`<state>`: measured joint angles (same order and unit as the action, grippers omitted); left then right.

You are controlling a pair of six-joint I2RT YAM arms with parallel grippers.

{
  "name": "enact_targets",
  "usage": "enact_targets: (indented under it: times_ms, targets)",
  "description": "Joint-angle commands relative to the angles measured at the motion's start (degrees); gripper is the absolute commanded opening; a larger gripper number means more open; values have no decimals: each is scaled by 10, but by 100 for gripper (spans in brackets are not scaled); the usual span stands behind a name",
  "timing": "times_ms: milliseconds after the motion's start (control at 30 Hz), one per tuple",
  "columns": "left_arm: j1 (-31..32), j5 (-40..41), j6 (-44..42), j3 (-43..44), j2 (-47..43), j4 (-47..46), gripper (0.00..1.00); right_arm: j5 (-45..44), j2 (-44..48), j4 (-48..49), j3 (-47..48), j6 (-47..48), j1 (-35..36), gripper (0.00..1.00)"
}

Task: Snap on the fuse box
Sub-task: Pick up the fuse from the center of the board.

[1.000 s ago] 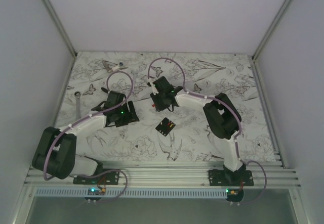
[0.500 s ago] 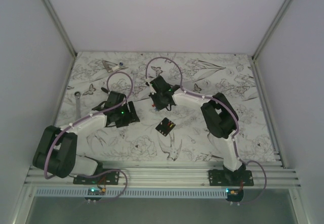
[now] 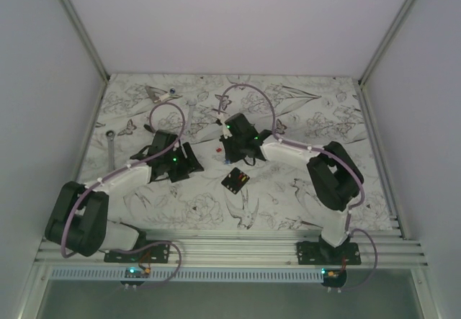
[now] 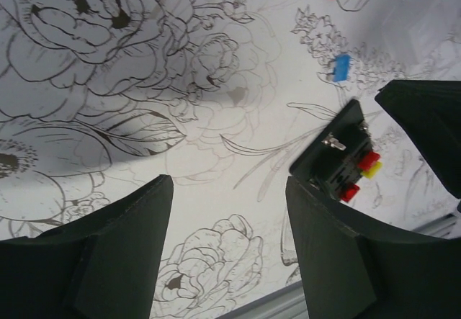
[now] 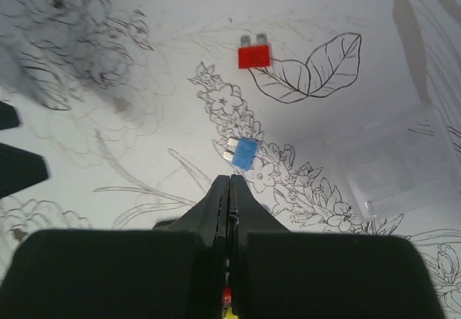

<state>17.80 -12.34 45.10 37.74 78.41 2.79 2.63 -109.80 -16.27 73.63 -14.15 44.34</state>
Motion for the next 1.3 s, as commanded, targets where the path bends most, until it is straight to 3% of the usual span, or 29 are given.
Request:
enact_targets:
  times_ms: [0,100,300,433,633,733,867,1267]
  targets:
    - [9,-21,37,-12,-31,-38,67,22,48,73,-21,-28,4,0]
    - [10,-15,32,-9,-43,-37,67,21,36,42,-2,-8,4,2]
    - [-14,-14,22,-25,-49,-14,68,23,-6,-35,40,178,4,32]
    - [-51,-23,16,-48,-78,-5,69,55,-9,-58,50,303,2,44]
    - [-91,-35,5,-60,-105,11,70,143,-15,-78,65,483,-8,47]
    - [-98,-39,3,-62,-111,15,70,187,-51,-156,121,558,-12,49]
    - [-102,-41,3,-65,-122,20,70,170,-123,-268,217,606,-12,48]
    - [-111,-35,-2,-63,-142,38,71,163,-171,-308,266,653,-21,52]
